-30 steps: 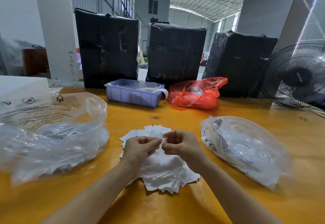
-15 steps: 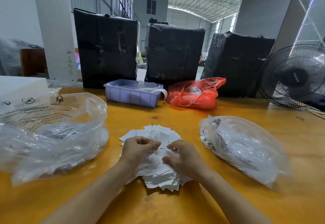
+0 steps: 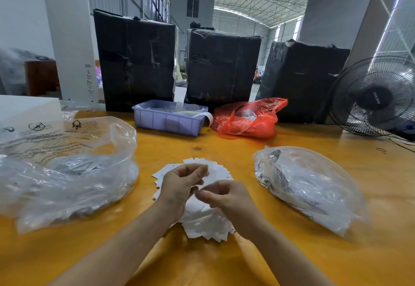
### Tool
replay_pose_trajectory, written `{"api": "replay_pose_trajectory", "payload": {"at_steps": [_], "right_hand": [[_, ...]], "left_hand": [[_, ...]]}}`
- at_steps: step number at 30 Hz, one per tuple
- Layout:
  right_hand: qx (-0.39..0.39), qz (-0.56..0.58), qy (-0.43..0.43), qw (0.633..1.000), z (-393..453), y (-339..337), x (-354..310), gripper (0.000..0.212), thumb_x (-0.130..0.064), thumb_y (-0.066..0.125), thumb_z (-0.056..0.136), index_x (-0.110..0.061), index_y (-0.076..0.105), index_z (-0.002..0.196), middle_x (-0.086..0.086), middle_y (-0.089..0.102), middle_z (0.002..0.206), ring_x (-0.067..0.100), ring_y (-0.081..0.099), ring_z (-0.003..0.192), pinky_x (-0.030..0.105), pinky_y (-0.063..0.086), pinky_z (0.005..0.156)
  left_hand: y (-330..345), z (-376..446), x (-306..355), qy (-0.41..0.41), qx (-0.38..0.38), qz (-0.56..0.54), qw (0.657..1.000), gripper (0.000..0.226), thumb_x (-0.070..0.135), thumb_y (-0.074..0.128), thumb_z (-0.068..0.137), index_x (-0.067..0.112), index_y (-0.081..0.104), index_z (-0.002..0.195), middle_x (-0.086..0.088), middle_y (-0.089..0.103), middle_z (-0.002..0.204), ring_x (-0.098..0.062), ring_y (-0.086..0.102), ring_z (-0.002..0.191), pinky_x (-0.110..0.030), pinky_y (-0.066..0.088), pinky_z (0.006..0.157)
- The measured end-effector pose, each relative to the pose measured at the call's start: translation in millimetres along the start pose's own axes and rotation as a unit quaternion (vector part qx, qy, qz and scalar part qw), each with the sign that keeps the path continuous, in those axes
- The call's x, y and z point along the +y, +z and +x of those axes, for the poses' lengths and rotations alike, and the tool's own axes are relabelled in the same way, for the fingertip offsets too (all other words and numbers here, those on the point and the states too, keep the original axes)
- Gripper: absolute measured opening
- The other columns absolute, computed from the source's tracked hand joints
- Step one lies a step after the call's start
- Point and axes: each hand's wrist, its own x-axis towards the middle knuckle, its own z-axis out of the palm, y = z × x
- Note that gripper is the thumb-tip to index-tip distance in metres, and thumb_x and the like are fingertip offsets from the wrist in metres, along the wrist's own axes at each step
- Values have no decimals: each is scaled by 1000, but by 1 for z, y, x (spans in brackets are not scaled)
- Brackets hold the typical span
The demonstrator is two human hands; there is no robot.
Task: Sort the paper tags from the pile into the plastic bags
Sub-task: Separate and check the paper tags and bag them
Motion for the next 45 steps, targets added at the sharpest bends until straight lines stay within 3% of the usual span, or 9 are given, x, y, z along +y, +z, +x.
{"api": "replay_pose_trajectory", "payload": {"at_steps": [6,10,13,18,21,24,33,39,45], "right_hand": [[89,105,29,990,6,-12,-1,2,-5,68,82,-7,68,82,8,72,76,12,65,68,22,47,63],[88,2,-13,996,9,-14,-2,18,2,60,84,-12,65,74,3,66,66,12,58,60,20,46,57],[55,-93,-43,993,12,-6,-1,16,1,60,83,-9,65,71,11,62,67,17,51,60,31,41,59],[83,-226,-116,964,15,0,5,15,-9,62,85,-7,68,98,5,70,83,12,60,72,24,48,67],[-7,-303,-131,944,12,11,11,36,-31,71,82,-12,66,113,2,68,107,11,59,99,18,45,85],[-64,-412,-144,897,14,19,17,40,-41,70,81,-12,69,109,6,65,108,20,51,105,28,42,85],[-77,-309,-171,932,17,-2,22,13,-10,72,81,-5,76,92,7,71,100,10,63,89,10,46,79],[-104,-310,-153,933,15,-15,22,22,4,56,88,-3,73,100,1,68,111,7,61,101,14,47,90],[-27,-327,-208,922,7,-14,19,18,3,55,87,1,72,92,7,71,99,15,63,93,20,48,83]], "left_hand": [[-9,5,1,24,4,53,998,16,-1,71,76,8,58,81,-5,63,67,-14,57,60,-22,48,59],[-17,7,5,12,-85,139,987,46,21,80,63,12,59,104,-6,68,82,-15,63,75,-27,50,67],[-19,5,6,2,-122,196,973,49,30,81,57,11,67,100,-2,71,80,-8,63,66,-21,49,61],[-29,13,9,42,-22,185,982,22,22,79,64,6,72,76,2,65,58,-4,52,48,-17,43,51],[-36,17,9,50,46,159,985,22,19,80,65,4,70,76,-4,66,63,-3,54,46,-19,45,54],[-39,18,6,49,76,159,983,17,13,80,69,7,65,70,-3,64,60,-3,56,45,-15,42,46],[-29,16,5,21,42,146,988,20,8,78,71,-1,60,76,-6,70,62,-11,61,49,-19,48,50],[-27,14,7,16,52,113,992,12,8,67,84,-1,65,76,-9,71,64,-11,66,54,-18,55,54],[-29,4,-1,26,53,108,992,12,8,62,89,4,70,81,-10,74,78,-18,70,70,-18,56,61]]}}
